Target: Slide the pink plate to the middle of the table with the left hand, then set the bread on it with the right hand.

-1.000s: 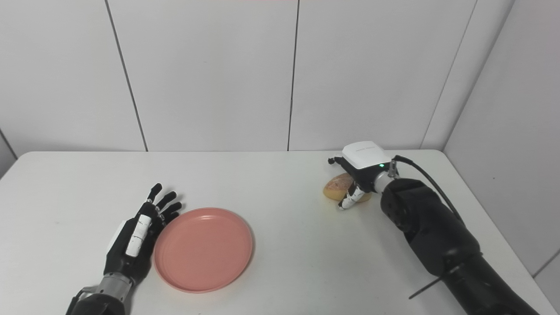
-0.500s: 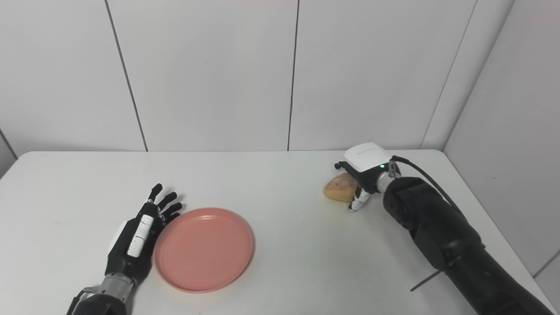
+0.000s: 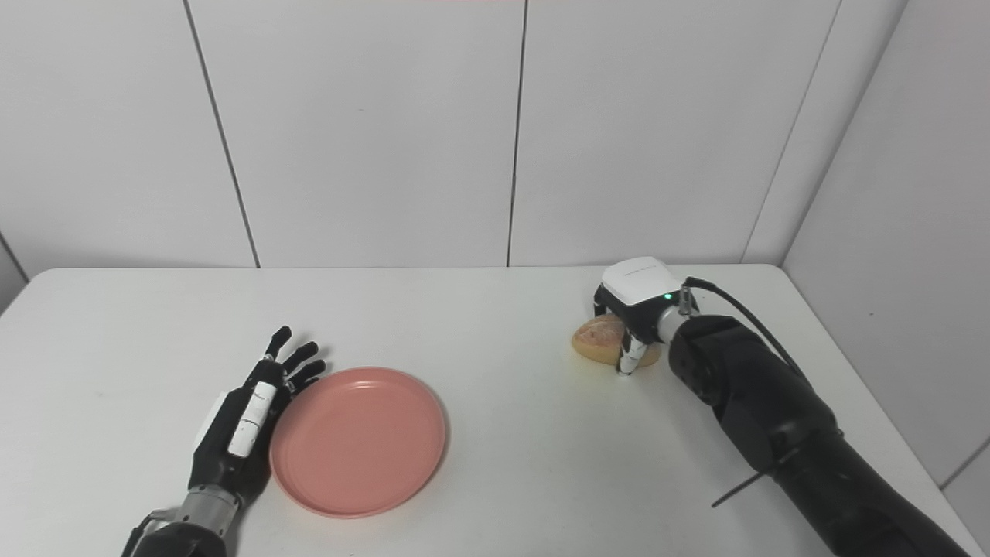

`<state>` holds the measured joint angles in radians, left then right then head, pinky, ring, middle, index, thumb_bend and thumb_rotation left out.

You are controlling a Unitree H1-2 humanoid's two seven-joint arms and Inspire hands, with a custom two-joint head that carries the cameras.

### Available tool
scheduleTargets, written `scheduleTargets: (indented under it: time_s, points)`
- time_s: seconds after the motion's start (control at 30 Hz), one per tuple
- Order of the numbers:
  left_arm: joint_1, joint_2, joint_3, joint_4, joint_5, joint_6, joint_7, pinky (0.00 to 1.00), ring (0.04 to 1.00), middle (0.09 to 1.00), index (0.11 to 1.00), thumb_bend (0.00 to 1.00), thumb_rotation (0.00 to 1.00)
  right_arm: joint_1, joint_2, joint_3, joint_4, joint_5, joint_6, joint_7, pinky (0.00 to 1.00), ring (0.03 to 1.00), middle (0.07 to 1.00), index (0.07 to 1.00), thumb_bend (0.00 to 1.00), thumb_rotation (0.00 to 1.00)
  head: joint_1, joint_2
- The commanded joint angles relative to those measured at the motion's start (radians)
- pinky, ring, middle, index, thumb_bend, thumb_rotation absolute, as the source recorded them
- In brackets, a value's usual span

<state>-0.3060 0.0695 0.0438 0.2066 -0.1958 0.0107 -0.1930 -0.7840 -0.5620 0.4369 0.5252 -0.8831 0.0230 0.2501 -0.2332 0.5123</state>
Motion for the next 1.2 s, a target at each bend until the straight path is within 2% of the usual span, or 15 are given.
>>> scheduleTargets:
  time_s: [0.0, 0.17, 0.27, 0.4, 0.5, 0.6, 0.73, 0.83, 0.9, 1.0, 1.1, 1.17]
  points:
    - [0.038, -0.010, -0.008, 0.015, 0.001, 0.019, 0.003, 0.88, 0.869, 0.901, 0.969, 0.84, 0.77, -0.015, -0.002, -0.025, -0.001, 0.028, -0.036, -0.056, 0.31, 0.383, 0.426, 0.522, 0.53, 0.00, 0.001, 0.003]
    - [0.038, -0.009, -0.008, 0.016, 0.000, 0.017, 0.002, 0.87, 0.868, 0.898, 0.971, 0.84, 0.76, -0.005, 0.003, -0.042, 0.017, 0.063, -0.077, -0.127, 0.30, 0.365, 0.414, 0.518, 0.52, 0.00, 0.000, 0.006]
    - [0.038, -0.011, -0.007, 0.019, -0.002, 0.015, 0.002, 0.87, 0.866, 0.892, 0.968, 0.84, 0.75, -0.003, 0.001, -0.043, 0.013, 0.075, -0.088, -0.137, 0.33, 0.402, 0.438, 0.513, 0.52, 0.00, 0.001, 0.007]
    - [0.039, -0.010, -0.010, 0.014, 0.003, 0.017, 0.003, 0.87, 0.865, 0.892, 0.966, 0.84, 0.76, 0.000, -0.003, -0.044, -0.003, 0.083, -0.088, -0.138, 0.28, 0.351, 0.413, 0.513, 0.52, 0.00, 0.001, 0.010]
    - [0.040, -0.010, -0.012, 0.012, 0.002, 0.018, 0.003, 0.87, 0.865, 0.895, 0.965, 0.84, 0.76, 0.001, -0.007, -0.044, -0.011, 0.086, -0.095, -0.141, 0.31, 0.388, 0.429, 0.509, 0.53, 0.00, 0.002, 0.010]
    - [0.039, -0.010, -0.014, 0.013, 0.002, 0.016, 0.002, 0.87, 0.863, 0.893, 0.964, 0.85, 0.76, -0.005, -0.017, -0.046, -0.044, 0.090, -0.094, -0.117, 0.33, 0.403, 0.434, 0.507, 0.53, 0.00, 0.005, 0.010]
    - [0.038, -0.012, -0.015, 0.009, 0.004, 0.020, 0.006, 0.85, 0.859, 0.888, 0.960, 0.85, 0.76, -0.011, -0.026, -0.049, -0.100, 0.086, -0.072, -0.074, 0.28, 0.356, 0.406, 0.506, 0.53, 0.00, 0.009, 0.014]
    - [0.037, -0.014, -0.014, 0.008, 0.001, 0.023, 0.005, 0.86, 0.866, 0.897, 0.960, 0.86, 0.75, -0.013, -0.032, -0.055, -0.154, 0.083, -0.058, -0.039, 0.34, 0.418, 0.427, 0.508, 0.53, 0.00, 0.017, 0.020]
    - [0.037, -0.015, -0.016, 0.006, 0.002, 0.024, 0.005, 0.86, 0.868, 0.898, 0.961, 0.86, 0.75, -0.017, -0.036, -0.058, -0.195, 0.084, -0.066, -0.018, 0.35, 0.424, 0.433, 0.509, 0.53, 0.00, 0.029, 0.025]
    - [0.037, -0.019, -0.019, 0.003, 0.007, 0.027, 0.008, 0.85, 0.865, 0.897, 0.959, 0.87, 0.75, -0.023, -0.036, -0.062, -0.257, 0.080, -0.058, 0.025, 0.32, 0.396, 0.428, 0.514, 0.53, 0.00, 0.044, 0.027]
    - [0.039, -0.024, -0.023, -0.005, 0.017, 0.034, 0.018, 0.83, 0.856, 0.888, 0.951, 0.89, 0.75, -0.034, -0.030, -0.069, -0.312, 0.091, -0.053, 0.081, 0.23, 0.307, 0.402, 0.515, 0.52, 0.00, 0.063, 0.030]
    - [0.041, -0.028, -0.029, -0.014, 0.023, 0.040, 0.024, 0.82, 0.850, 0.885, 0.945, 0.90, 0.75, -0.039, -0.023, -0.082, -0.345, 0.103, -0.056, 0.098, 0.19, 0.269, 0.462, 0.488, 0.53, 0.00, 0.085, 0.036]
